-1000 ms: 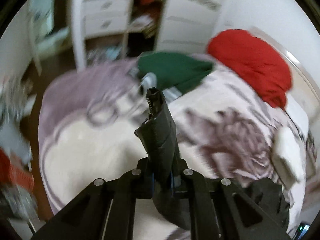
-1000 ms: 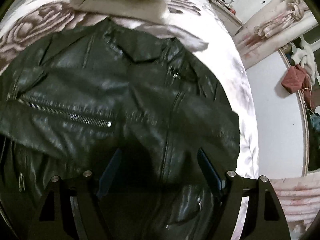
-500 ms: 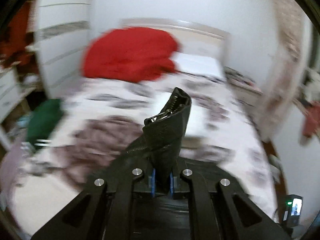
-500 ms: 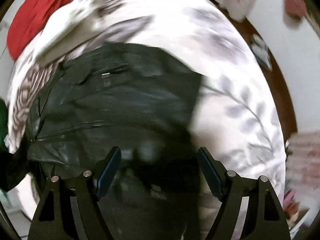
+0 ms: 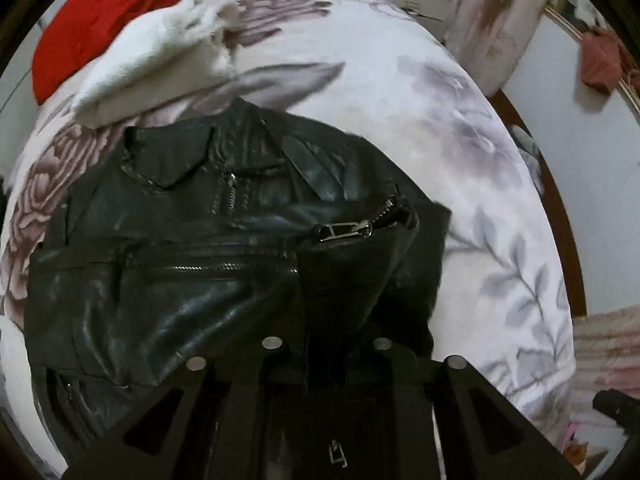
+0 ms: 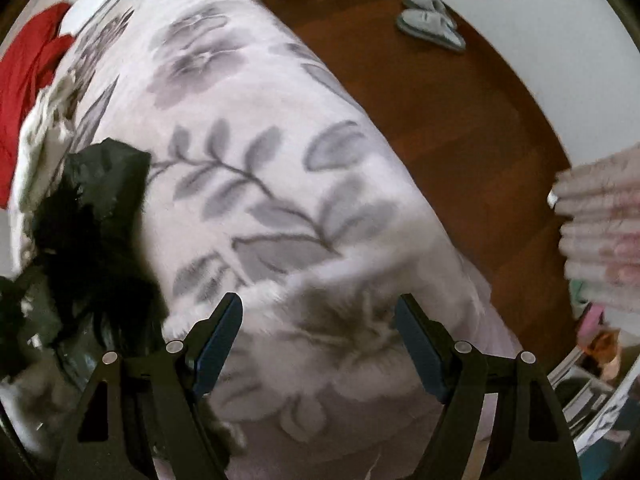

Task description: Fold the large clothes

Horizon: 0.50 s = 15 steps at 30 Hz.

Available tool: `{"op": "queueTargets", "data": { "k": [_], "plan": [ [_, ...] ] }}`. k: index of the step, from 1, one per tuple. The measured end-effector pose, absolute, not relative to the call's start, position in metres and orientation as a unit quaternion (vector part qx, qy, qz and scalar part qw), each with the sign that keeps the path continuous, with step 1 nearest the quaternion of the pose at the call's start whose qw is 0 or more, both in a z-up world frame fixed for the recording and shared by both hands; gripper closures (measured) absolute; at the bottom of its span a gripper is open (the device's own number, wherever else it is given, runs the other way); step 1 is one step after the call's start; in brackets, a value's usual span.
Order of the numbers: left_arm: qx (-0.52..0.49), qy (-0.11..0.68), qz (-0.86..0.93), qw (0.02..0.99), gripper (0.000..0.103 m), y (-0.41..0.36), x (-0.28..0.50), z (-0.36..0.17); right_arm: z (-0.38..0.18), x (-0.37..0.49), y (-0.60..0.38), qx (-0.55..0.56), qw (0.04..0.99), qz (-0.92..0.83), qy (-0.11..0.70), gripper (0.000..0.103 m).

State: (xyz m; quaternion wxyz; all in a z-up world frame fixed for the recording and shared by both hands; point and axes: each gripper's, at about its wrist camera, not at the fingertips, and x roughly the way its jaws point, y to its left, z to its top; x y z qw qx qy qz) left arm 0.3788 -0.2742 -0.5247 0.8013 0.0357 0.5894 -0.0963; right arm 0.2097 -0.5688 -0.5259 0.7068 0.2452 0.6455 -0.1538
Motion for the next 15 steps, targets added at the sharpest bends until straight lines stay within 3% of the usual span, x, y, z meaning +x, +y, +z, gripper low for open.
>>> {"op": "queueTargets", "data": {
  "k": [2, 3, 4, 10, 15],
  "plan": [
    [0.028, 0.586, -0.116, 0.801, 0.049, -0.271, 0.373, -0.515, -0.526, 0.197, -0.578, 0.262, 0.705, -0.145, 0.643, 0.023],
    [0.031, 0.581, -0.117, 0.805, 0.037, -0.27, 0.369, -0.506, -0.527, 0.192, -0.582, 0.271, 0.703, -0.139, 0.643, 0.023],
    [0.032, 0.574, -0.115, 0.81, 0.017, -0.266, 0.368, -0.5, -0.529, 0.19, -0.582, 0.279, 0.7, -0.132, 0.644, 0.023],
    [-0.001, 0.552, -0.037, 0.833, 0.014, -0.168, 0.365, -0.472, -0.534, 0.201, -0.557, 0.36, 0.687, -0.065, 0.628, 0.023],
    [0.03, 0.576, 0.13, 0.807, 0.014, -0.036, 0.37, -0.516, -0.533, 0.251, -0.5, 0.357, 0.687, -0.014, 0.633, 0.023]
  ]
}}
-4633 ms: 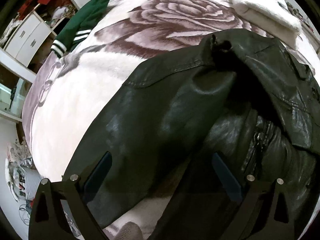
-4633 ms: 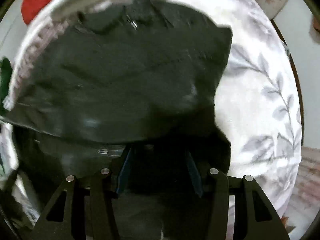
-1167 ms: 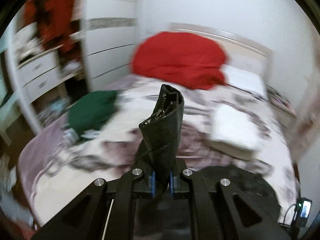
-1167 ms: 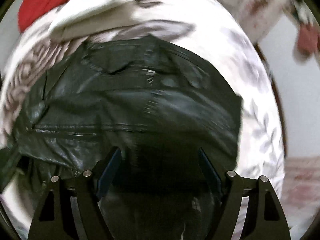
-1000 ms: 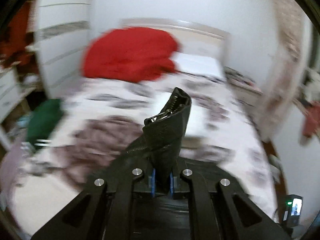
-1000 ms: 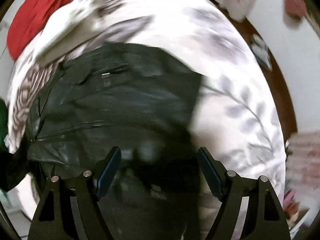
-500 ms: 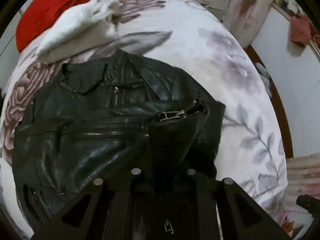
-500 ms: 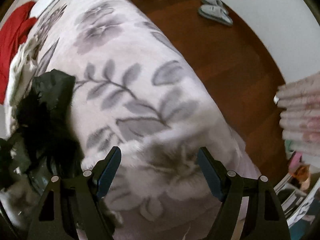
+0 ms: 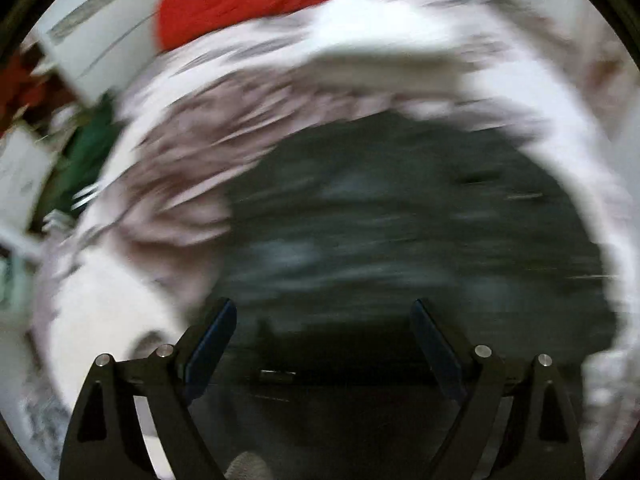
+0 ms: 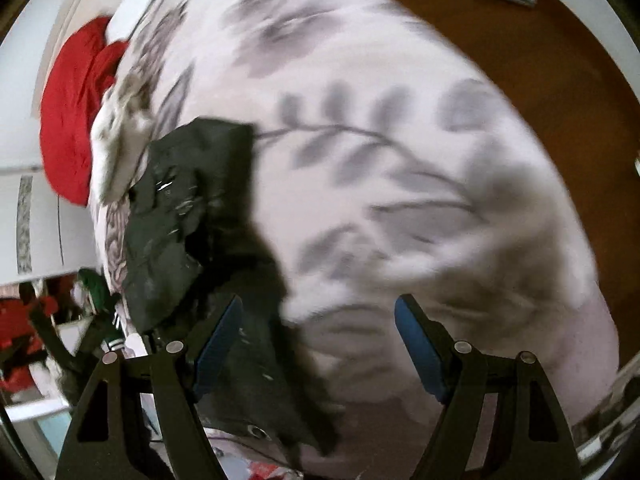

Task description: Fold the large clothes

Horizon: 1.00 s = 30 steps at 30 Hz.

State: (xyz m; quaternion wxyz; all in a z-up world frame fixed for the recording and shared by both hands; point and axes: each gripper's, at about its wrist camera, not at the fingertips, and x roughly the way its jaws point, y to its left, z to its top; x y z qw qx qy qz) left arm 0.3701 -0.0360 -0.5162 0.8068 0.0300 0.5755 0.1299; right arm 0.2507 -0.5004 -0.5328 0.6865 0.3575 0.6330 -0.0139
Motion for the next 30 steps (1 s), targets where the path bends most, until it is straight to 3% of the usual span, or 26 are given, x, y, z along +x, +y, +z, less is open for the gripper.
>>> {"op": "queueTargets", "data": {
  "k": [3, 4, 8, 13, 14, 15, 18, 30],
  "plan": [
    [0.027, 0.607, 0.17, 0.776, 0.008, 0.02, 0.375, -0.565, -0.536, 0.29, -0.457, 0.327, 0.694, 0.017, 0.641, 0.023],
    [0.006, 0.615, 0.161, 0.772, 0.001, 0.032, 0.376, -0.577, -0.54, 0.302, -0.44, 0.305, 0.694, 0.023, 0.652, 0.023],
    [-0.002, 0.611, 0.134, 0.78, 0.0, 0.037, 0.381, -0.587, -0.559, 0.333, -0.364, 0.128, 0.671, 0.03, 0.73, 0.023],
    [-0.022, 0.61, 0.115, 0.784, 0.0, 0.043, 0.38, -0.586, -0.581, 0.343, -0.311, -0.024, 0.674, 0.014, 0.738, 0.024],
    [-0.024, 0.609, 0.111, 0.785, 0.0, 0.043, 0.38, -0.585, -0.583, 0.346, -0.312, -0.039, 0.683, -0.005, 0.729, 0.038],
    [-0.022, 0.608, 0.109, 0.786, 0.0, 0.042, 0.38, -0.584, -0.585, 0.348, -0.319, -0.052, 0.692, -0.037, 0.719, 0.039],
    [-0.02, 0.603, 0.104, 0.791, 0.0, 0.043, 0.377, -0.585, -0.6, 0.343, -0.346, 0.012, 0.683, -0.052, 0.729, 0.036],
    [0.053, 0.549, 0.22, 0.804, 0.0, -0.013, 0.333, -0.511, -0.557, 0.326, -0.342, -0.005, 0.683, -0.015, 0.731, 0.032]
  ]
}}
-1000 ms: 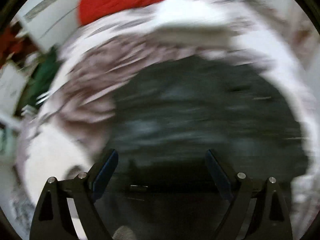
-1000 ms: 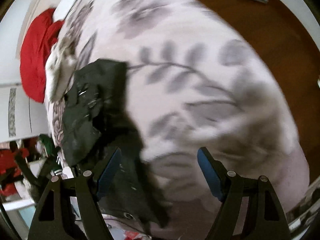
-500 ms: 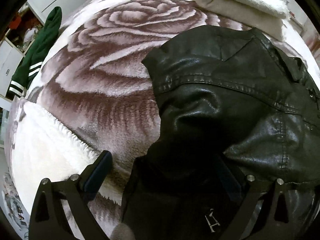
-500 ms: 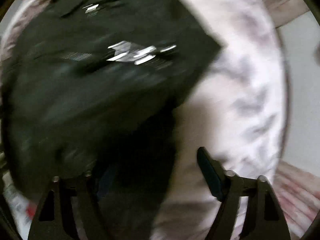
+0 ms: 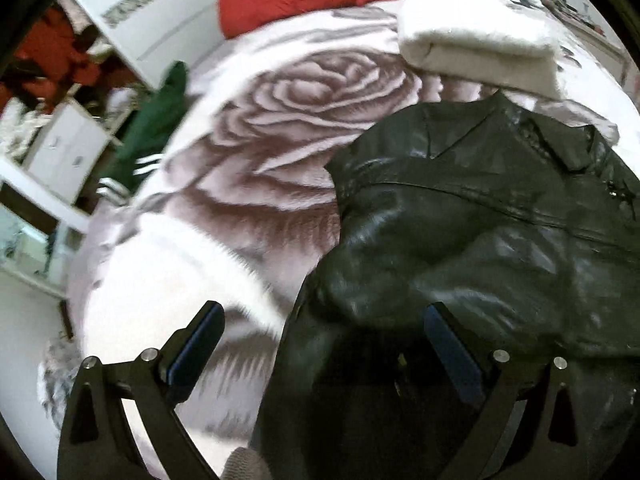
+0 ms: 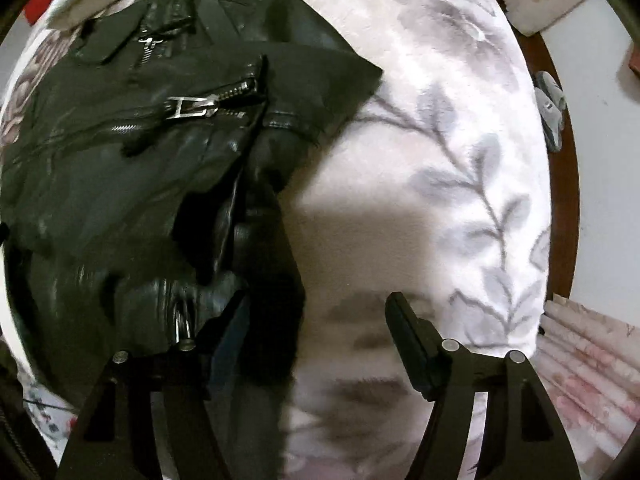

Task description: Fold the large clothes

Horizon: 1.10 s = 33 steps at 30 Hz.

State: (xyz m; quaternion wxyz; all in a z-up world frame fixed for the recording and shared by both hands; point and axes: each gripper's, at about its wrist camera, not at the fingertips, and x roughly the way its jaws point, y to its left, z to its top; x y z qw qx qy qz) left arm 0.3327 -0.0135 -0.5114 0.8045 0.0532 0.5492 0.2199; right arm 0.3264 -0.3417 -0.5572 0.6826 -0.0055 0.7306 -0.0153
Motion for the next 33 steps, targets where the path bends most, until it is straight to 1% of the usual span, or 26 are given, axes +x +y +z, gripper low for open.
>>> {"op": "queueTargets", "data": {
  "k": [4, 8, 10, 14, 17, 20, 24, 26, 30, 33],
  "plan": [
    [0.099, 0.536, 0.233, 0.806, 0.0, -0.068, 0.298, -0.489, -0.534, 0.318, -0.361, -0.023, 0.688, 0.011, 0.726, 0.032],
    [0.176, 0.563, 0.24, 0.771, 0.0, -0.149, 0.254, -0.5, -0.515, 0.299, -0.4, -0.042, 0.687, 0.03, 0.724, 0.031],
    [0.194, 0.577, 0.239, 0.756, 0.0, -0.19, 0.228, -0.504, -0.507, 0.288, -0.424, -0.05, 0.686, 0.034, 0.725, 0.031],
    [0.18, 0.607, 0.205, 0.746, 0.0, -0.255, 0.194, -0.509, -0.492, 0.276, -0.481, -0.055, 0.68, 0.031, 0.731, 0.031],
    [0.203, 0.61, 0.19, 0.742, 0.0, -0.304, 0.176, -0.519, -0.487, 0.272, -0.535, -0.037, 0.679, 0.026, 0.732, 0.028],
    [0.231, 0.611, 0.184, 0.735, 0.0, -0.342, 0.171, -0.542, -0.494, 0.276, -0.579, 0.018, 0.669, 0.03, 0.743, 0.028],
    [0.247, 0.625, 0.181, 0.718, 0.0, -0.369, 0.179, -0.581, -0.509, 0.285, -0.597, 0.051, 0.657, 0.03, 0.752, 0.028],
    [0.247, 0.631, 0.193, 0.71, 0.0, -0.363, 0.188, -0.598, -0.516, 0.293, -0.598, 0.063, 0.655, 0.041, 0.752, 0.028],
    [0.234, 0.618, 0.222, 0.717, 0.0, -0.34, 0.2, -0.593, -0.53, 0.317, -0.591, 0.105, 0.648, 0.087, 0.75, 0.028],
    [0.223, 0.602, 0.249, 0.725, 0.002, -0.313, 0.204, -0.578, -0.548, 0.343, -0.575, 0.205, 0.614, 0.175, 0.742, 0.028]
  ]
}}
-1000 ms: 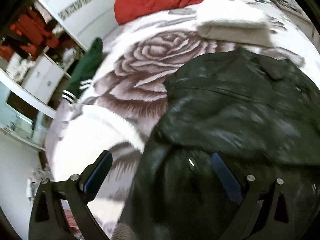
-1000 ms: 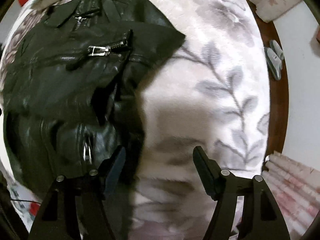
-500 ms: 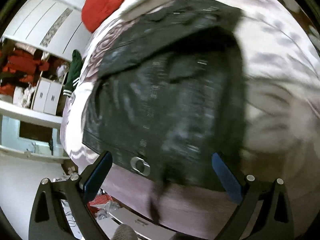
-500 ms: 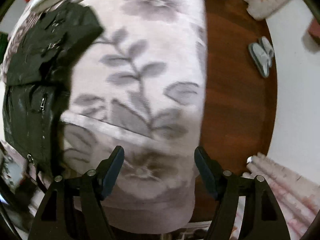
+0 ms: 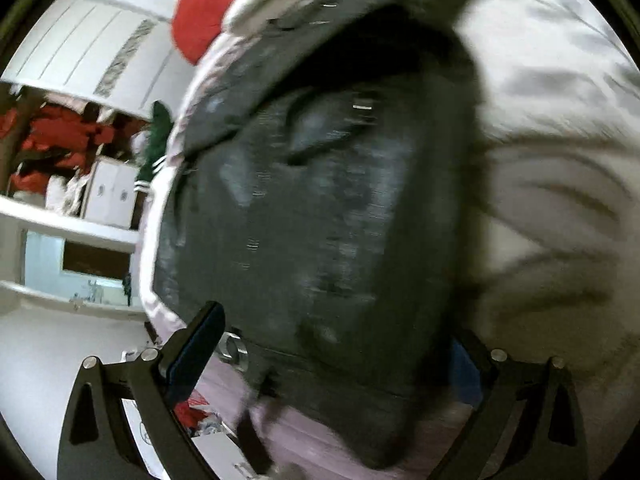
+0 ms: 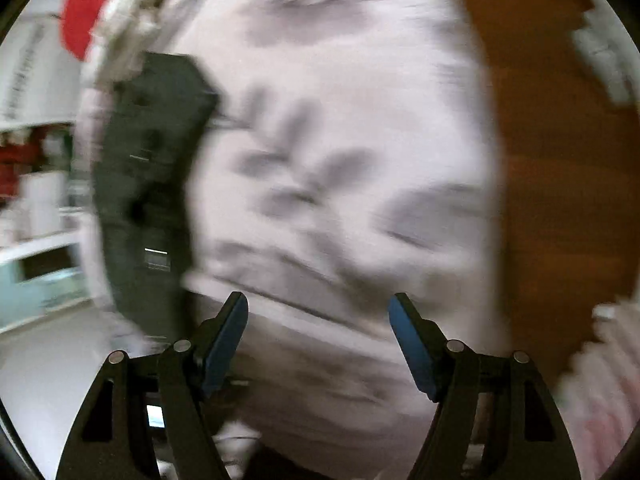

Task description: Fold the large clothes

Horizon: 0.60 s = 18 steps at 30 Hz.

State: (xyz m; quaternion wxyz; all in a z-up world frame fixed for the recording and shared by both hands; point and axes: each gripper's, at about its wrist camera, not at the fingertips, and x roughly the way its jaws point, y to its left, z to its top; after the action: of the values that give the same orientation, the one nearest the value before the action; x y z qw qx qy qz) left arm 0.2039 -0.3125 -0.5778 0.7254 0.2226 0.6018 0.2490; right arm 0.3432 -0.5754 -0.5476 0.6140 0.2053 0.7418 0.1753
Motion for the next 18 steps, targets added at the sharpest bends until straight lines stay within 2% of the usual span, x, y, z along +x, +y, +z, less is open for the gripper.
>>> {"op": "queueTargets", "data": {
  "k": [3, 4, 5, 6, 7, 8, 10, 14, 16, 17, 18],
  "plan": [
    [0.183, 0.605, 0.248, 0.734, 0.003, -0.287, 0.203, -0.568, -0.574, 0.375, -0.545, 0.29, 0.568, 0.25, 0.729, 0.027],
    [0.174, 0.608, 0.238, 0.737, 0.011, -0.282, 0.202, -0.566, -0.585, 0.387, -0.532, 0.31, 0.555, 0.267, 0.724, 0.026],
    [0.169, 0.609, 0.23, 0.74, 0.029, -0.281, 0.202, -0.565, -0.596, 0.4, -0.519, 0.329, 0.543, 0.279, 0.721, 0.025],
    [0.162, 0.613, 0.213, 0.744, 0.041, -0.282, 0.202, -0.564, -0.604, 0.407, -0.51, 0.341, 0.535, 0.285, 0.719, 0.025],
    [0.154, 0.617, 0.196, 0.746, 0.067, -0.284, 0.201, -0.563, -0.615, 0.417, -0.497, 0.361, 0.522, 0.294, 0.715, 0.025],
    [0.149, 0.62, 0.179, 0.749, 0.086, -0.29, 0.2, -0.562, -0.623, 0.424, -0.487, 0.376, 0.513, 0.3, 0.711, 0.025],
    [0.15, 0.609, 0.163, 0.761, 0.093, -0.301, 0.196, -0.555, -0.638, 0.436, -0.461, 0.397, 0.495, 0.31, 0.708, 0.024],
    [0.116, 0.593, 0.154, 0.782, 0.095, -0.293, 0.191, -0.538, -0.653, 0.441, -0.418, 0.422, 0.457, 0.328, 0.71, 0.025],
    [0.092, 0.587, 0.148, 0.791, 0.095, -0.281, 0.189, -0.527, -0.653, 0.438, -0.403, 0.424, 0.462, 0.31, 0.715, 0.049],
    [0.08, 0.585, 0.145, 0.794, 0.095, -0.275, 0.189, -0.522, -0.646, 0.436, -0.397, 0.417, 0.477, 0.295, 0.715, 0.065],
    [0.062, 0.583, 0.14, 0.798, 0.095, -0.263, 0.189, -0.513, -0.643, 0.434, -0.392, 0.413, 0.485, 0.282, 0.717, 0.071]
  ]
}}
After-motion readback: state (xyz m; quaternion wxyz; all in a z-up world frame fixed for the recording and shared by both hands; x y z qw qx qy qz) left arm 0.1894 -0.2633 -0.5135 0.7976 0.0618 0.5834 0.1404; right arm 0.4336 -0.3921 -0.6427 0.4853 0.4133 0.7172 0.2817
